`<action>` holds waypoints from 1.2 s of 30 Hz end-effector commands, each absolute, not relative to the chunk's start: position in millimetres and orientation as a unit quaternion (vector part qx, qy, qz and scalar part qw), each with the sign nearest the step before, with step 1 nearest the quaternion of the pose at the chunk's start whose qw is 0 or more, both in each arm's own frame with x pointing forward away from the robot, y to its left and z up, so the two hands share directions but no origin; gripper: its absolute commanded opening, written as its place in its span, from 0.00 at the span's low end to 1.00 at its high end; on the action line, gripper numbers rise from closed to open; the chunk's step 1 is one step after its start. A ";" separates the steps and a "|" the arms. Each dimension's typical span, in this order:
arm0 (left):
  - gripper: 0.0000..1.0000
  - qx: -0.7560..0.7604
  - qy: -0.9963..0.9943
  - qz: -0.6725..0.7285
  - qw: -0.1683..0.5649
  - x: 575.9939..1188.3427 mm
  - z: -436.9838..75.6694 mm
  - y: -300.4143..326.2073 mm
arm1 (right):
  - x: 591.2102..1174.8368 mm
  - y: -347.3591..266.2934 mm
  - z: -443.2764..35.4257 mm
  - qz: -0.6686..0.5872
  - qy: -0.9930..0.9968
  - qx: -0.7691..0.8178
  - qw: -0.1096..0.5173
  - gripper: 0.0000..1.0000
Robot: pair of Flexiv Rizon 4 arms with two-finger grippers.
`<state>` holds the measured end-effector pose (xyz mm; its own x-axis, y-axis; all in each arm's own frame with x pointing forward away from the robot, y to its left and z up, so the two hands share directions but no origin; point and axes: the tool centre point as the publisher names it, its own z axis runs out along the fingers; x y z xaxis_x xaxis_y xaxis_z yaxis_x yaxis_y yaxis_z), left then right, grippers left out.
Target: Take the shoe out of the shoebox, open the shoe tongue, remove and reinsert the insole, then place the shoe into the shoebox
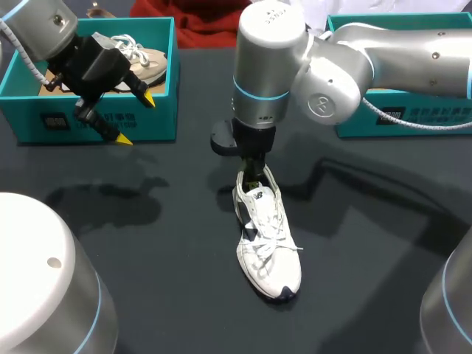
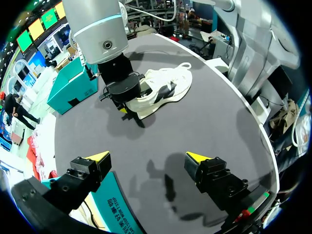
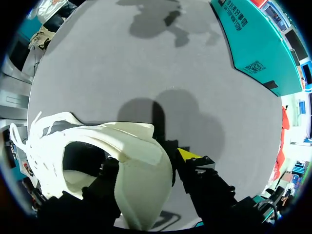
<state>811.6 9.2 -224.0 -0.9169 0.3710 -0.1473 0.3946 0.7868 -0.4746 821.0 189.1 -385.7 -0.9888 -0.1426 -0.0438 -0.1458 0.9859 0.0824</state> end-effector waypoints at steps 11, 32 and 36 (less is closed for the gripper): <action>1.00 0.203 0.945 -0.256 0.022 812.6 -224.6 8.9 | 811.5 190.0 -392.8 0.031 0.997 -0.070 0.012 0.00; 1.00 0.203 0.945 -0.256 0.022 812.6 -224.6 8.9 | 813.9 146.6 -295.2 -0.027 0.998 -0.028 0.051 0.00; 1.00 0.203 0.945 -0.256 0.022 812.6 -224.6 8.9 | 817.4 136.1 -274.8 -0.021 0.997 -0.033 0.065 0.00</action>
<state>811.5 9.2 -224.0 -0.9169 0.3710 -0.1473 0.3946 0.7868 -0.4746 825.0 149.6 -301.9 -0.9916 -0.0637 -0.1130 -0.0562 0.9961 -0.0683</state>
